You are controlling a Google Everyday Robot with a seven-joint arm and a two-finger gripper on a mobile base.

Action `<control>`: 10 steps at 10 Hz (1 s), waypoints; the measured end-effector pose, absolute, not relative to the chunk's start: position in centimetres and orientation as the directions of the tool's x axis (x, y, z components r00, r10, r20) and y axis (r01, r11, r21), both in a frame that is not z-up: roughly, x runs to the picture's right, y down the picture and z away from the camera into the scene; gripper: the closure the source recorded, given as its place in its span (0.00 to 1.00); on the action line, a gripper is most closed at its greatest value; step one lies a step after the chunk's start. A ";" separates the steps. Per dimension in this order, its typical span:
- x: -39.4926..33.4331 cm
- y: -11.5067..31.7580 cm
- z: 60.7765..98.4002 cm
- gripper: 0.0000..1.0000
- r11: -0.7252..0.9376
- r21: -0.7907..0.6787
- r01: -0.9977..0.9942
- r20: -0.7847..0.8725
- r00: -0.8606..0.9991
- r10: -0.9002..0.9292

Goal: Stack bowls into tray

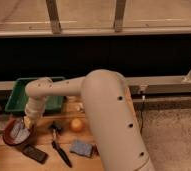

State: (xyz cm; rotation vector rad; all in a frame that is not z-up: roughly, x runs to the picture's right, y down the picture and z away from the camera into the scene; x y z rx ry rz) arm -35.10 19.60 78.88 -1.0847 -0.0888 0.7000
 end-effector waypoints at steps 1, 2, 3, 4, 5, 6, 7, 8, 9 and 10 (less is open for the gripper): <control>-35.3 19.7 78.8 0.98 0.279 -0.837 -0.471 -0.256 0.788 0.560; -35.3 19.6 78.8 1.00 0.281 -0.838 -0.468 -0.253 0.789 0.560; -35.4 19.6 78.8 1.00 0.283 -0.839 -0.464 -0.248 0.791 0.559; -35.4 19.5 78.6 1.00 0.287 -0.840 -0.460 -0.243 0.792 0.560; -35.5 19.5 78.4 1.00 0.290 -0.842 -0.454 -0.234 0.794 0.561; -35.4 19.3 78.1 1.00 0.292 -0.844 -0.449 -0.226 0.794 0.565; -35.2 19.0 77.6 1.00 0.295 -0.847 -0.442 -0.216 0.793 0.569; -34.8 18.4 76.7 1.00 0.299 -0.849 -0.435 -0.202 0.791 0.578; -34.3 17.3 75.4 1.00 0.309 -0.849 -0.428 -0.182 0.788 0.588; -33.8 16.4 74.3 1.00 0.319 -0.848 -0.423 -0.166 0.784 0.598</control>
